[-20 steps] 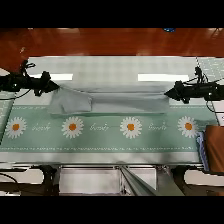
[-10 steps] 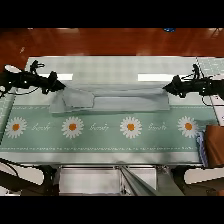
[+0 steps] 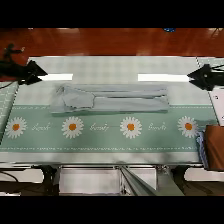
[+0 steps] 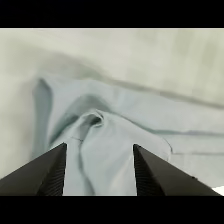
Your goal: Fold the shirts.
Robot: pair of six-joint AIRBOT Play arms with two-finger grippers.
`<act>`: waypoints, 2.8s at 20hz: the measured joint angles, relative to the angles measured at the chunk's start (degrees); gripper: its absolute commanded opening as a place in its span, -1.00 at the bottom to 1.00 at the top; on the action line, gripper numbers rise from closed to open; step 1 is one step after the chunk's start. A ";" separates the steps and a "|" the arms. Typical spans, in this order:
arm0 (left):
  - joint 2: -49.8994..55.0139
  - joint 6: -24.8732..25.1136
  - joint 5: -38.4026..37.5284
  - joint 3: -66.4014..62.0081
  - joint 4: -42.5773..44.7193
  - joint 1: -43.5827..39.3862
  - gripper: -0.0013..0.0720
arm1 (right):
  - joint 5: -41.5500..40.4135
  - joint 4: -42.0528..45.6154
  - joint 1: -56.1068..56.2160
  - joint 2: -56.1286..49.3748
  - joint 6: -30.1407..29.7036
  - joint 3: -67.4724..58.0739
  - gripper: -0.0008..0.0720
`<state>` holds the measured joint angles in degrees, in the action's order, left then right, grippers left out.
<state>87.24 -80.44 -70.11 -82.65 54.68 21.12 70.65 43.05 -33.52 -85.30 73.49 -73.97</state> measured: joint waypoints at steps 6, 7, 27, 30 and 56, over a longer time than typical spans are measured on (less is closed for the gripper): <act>-25.83 0.28 13.92 22.73 1.68 -3.48 0.42 | -5.60 3.74 -7.21 8.24 0.35 15.32 0.17; -29.11 0.26 15.26 26.97 1.70 -5.40 0.42 | -6.56 2.49 -7.13 7.85 -0.46 17.44 0.17; -36.11 -0.17 20.65 41.57 -0.15 -19.69 0.42 | -9.79 -16.37 14.14 -14.67 -5.09 12.76 -0.88; -36.00 -0.37 21.14 41.59 -0.28 -19.69 0.42 | -9.40 -16.76 16.26 -14.97 -6.32 10.54 -0.89; 27.43 -2.95 10.43 -13.46 -17.73 -70.01 -0.92 | 6.21 6.49 14.34 50.49 8.24 24.74 -0.89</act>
<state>114.67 -83.40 -59.68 -96.12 36.95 -48.88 76.86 49.54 -19.18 -34.81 81.73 -49.23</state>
